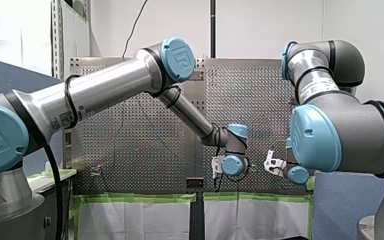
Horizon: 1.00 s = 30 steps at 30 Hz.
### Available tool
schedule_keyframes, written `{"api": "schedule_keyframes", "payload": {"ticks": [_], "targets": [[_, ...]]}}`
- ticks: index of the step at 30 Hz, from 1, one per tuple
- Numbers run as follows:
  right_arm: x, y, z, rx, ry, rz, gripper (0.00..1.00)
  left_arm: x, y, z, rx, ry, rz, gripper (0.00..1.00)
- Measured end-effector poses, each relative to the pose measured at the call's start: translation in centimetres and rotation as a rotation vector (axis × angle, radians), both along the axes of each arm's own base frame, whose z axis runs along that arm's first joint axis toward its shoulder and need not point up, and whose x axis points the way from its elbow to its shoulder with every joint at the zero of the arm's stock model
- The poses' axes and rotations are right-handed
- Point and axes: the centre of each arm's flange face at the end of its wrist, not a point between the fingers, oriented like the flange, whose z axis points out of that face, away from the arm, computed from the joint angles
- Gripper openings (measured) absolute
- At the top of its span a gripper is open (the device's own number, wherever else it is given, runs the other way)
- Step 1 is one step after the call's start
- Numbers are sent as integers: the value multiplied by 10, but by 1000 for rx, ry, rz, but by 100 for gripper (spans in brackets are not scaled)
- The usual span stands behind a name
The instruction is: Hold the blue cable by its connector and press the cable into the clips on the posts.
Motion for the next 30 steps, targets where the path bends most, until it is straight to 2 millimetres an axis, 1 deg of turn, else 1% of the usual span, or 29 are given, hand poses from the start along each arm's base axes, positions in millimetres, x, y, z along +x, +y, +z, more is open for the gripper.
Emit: {"api": "schedule_keyframes", "payload": {"ticks": [13, 25, 30], "targets": [[6, 3, -1, 5, 0, 12, 0, 0, 16, 48, -132, -48, 41, 100], [7, 3, 0, 3, 0, 18, 0, -8, 28, 88, -218, -101, 56, 100], [8, 3, 0, 3, -1, 22, 0, -15, 35, 108, -272, -125, 56, 100]]}}
